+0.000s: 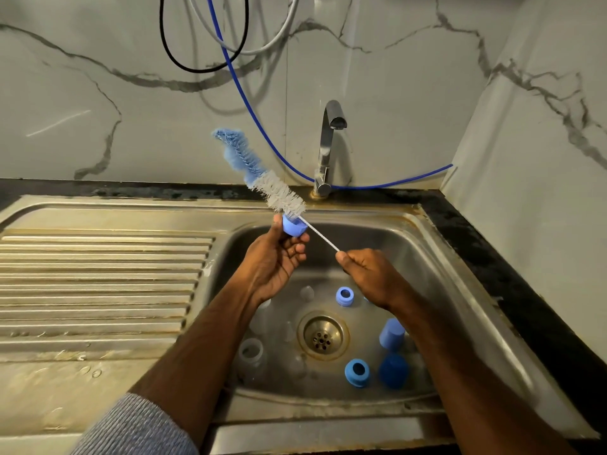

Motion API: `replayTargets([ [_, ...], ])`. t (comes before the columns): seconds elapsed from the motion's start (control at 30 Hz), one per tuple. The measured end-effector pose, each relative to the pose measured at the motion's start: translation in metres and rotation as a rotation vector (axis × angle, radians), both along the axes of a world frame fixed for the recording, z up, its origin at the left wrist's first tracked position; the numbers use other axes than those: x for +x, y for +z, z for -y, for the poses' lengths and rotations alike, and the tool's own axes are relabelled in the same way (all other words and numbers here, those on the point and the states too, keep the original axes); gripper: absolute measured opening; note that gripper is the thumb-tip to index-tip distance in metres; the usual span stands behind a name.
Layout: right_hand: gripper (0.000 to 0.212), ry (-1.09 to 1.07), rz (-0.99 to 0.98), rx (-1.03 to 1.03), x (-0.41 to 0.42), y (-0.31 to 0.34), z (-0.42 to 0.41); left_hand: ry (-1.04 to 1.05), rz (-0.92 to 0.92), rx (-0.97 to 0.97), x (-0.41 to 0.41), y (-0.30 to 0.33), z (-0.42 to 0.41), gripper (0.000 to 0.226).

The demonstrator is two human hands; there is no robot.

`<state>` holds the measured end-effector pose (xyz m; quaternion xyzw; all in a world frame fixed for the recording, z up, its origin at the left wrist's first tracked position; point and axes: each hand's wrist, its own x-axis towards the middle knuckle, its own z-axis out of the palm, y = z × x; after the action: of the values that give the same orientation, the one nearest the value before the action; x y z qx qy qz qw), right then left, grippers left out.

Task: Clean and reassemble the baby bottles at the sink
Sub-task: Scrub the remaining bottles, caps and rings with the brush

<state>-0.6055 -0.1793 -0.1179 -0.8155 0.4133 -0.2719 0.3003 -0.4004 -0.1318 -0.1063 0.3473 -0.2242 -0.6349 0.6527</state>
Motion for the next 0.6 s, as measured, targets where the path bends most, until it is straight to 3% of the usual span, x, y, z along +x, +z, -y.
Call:
replayTargets([
  [0.2, 0.052, 0.015, 0.018, 0.053, -0.015, 0.001, 0.008, 0.059, -0.123, 0.000, 0.012, 0.001, 0.002, 0.049],
  [0.37, 0.051, -0.004, 0.003, 0.040, -0.012, 0.001, 0.004, -0.008, 0.049, -0.001, -0.004, -0.001, 0.001, 0.057],
  [0.5, 0.050, 0.035, -0.026, 0.078, -0.011, 0.002, 0.002, 0.133, -0.123, -0.061, 0.003, -0.003, 0.001, 0.029],
  [0.6, 0.051, 0.026, -0.047, 0.092, -0.012, 0.003, 0.003, 0.207, -0.165, -0.094, 0.007, -0.005, 0.002, 0.020],
])
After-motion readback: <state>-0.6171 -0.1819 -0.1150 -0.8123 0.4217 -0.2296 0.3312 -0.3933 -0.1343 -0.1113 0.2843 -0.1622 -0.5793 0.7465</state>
